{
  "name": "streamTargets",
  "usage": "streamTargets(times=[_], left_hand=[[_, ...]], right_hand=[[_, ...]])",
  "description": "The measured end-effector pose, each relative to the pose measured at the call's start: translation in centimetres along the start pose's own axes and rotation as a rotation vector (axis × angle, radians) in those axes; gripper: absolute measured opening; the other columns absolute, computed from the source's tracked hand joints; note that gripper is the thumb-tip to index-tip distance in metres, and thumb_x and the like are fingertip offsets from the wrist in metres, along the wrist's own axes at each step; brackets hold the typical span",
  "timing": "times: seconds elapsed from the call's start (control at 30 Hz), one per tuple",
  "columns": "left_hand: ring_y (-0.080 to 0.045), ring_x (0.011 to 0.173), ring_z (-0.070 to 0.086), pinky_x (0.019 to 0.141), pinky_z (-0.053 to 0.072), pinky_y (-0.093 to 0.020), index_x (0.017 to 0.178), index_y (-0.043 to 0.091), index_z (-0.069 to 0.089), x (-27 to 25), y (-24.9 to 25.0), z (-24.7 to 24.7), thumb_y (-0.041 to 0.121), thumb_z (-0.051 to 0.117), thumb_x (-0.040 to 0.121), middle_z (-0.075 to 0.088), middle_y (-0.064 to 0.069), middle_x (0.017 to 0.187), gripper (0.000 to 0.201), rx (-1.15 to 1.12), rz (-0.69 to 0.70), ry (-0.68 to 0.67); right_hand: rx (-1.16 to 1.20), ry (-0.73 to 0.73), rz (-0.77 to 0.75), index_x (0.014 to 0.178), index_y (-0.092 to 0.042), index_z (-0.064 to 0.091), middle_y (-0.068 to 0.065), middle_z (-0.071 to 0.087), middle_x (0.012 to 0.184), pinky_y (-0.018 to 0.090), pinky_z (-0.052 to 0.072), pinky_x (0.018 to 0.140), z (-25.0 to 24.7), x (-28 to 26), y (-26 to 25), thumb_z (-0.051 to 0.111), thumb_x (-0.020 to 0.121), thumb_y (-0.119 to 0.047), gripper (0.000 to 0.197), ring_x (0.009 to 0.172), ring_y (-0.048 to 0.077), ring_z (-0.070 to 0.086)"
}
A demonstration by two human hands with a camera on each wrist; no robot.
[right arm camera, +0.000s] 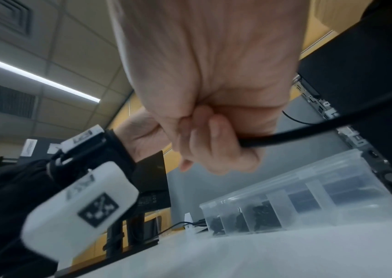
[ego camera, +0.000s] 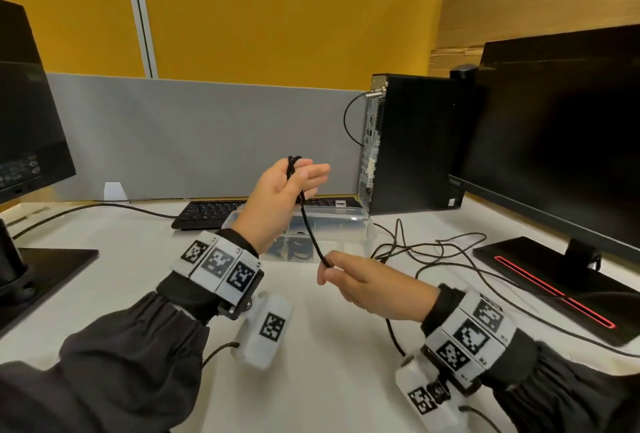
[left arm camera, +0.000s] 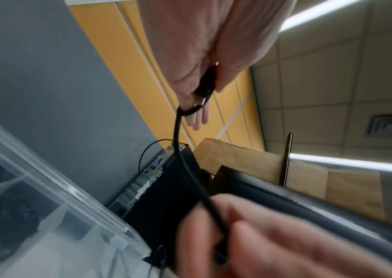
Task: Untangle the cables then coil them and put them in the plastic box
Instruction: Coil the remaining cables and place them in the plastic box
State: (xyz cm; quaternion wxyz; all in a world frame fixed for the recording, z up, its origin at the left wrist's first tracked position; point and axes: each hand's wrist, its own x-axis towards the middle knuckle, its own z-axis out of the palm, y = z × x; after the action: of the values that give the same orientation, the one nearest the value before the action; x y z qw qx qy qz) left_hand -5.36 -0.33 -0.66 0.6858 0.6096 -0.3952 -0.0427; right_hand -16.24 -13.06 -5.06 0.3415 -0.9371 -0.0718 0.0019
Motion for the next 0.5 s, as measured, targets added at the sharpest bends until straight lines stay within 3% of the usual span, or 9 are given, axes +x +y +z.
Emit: streamTargets(times=[0.07,0.1,0.2,0.27,0.4,0.5], left_hand=[[-0.01,0.108,0.06,0.092,0.046,-0.016,0.122,0.008,0.043,0.2,-0.6,0.3,0.021,0.031,0.101,0.061,-0.002,0.119,0.027,0.321,0.031,-0.085],[-0.011,0.103,0.061,0.089,0.047,-0.018,0.12,0.009,0.044,0.2,-0.9,0.3,0.023,0.029,0.102,0.063,-0.002,0.116,0.027,0.508,0.042,-0.152],[-0.023,0.08,0.059,0.075,0.047,-0.039,0.096,0.014,0.044,-0.4,-1.3,0.4,0.029,0.027,0.102,0.062,-0.002,0.086,0.023,0.969,0.031,-0.414],[-0.021,0.072,0.049,0.067,0.039,-0.036,0.09,0.017,0.04,-0.6,-1.4,0.2,0.035,0.024,0.101,0.051,0.001,0.077,0.027,1.229,0.026,-0.537],[-0.017,0.069,0.046,0.064,0.037,-0.031,0.084,0.019,0.05,-0.3,-1.4,-2.1,0.047,0.019,0.099,0.051,0.003,0.074,0.044,1.588,0.111,-0.453],[-0.018,0.066,0.05,0.058,0.038,-0.028,0.085,0.019,0.059,0.4,-1.3,-4.4,0.048,0.019,0.098,0.052,0.002,0.07,0.052,1.705,0.064,-0.344]], right_hand=[[0.066,-0.014,0.006,0.096,-0.018,0.053,-0.007,0.04,0.061,0.012,0.033,0.047,-0.4,-0.2,-0.2,0.033,0.101,-0.027,0.022,0.043,-0.001,0.04],[0.101,-0.008,0.016,0.091,-0.019,0.055,-0.007,0.039,0.058,0.015,0.033,0.046,-0.7,-0.2,-0.2,0.035,0.101,-0.026,0.023,0.041,0.001,0.038],[0.168,-0.005,0.078,0.084,-0.018,0.059,-0.009,0.036,0.052,0.017,0.032,0.043,-2.1,0.0,-0.1,0.042,0.099,-0.025,0.023,0.039,0.002,0.033],[0.121,-0.034,0.094,0.085,-0.018,0.06,-0.011,0.042,0.05,0.019,0.038,0.048,-2.8,0.1,0.5,0.049,0.096,-0.026,0.017,0.042,0.004,0.038],[-0.007,-0.14,0.159,0.08,-0.022,0.057,-0.009,0.056,0.061,0.02,0.044,0.057,-3.3,0.0,1.6,0.044,0.098,-0.025,0.023,0.05,0.004,0.051],[-0.023,-0.165,0.189,0.079,-0.02,0.053,-0.006,0.06,0.068,0.018,0.043,0.057,-3.9,-0.7,2.0,0.034,0.101,-0.023,0.029,0.06,0.005,0.053]])
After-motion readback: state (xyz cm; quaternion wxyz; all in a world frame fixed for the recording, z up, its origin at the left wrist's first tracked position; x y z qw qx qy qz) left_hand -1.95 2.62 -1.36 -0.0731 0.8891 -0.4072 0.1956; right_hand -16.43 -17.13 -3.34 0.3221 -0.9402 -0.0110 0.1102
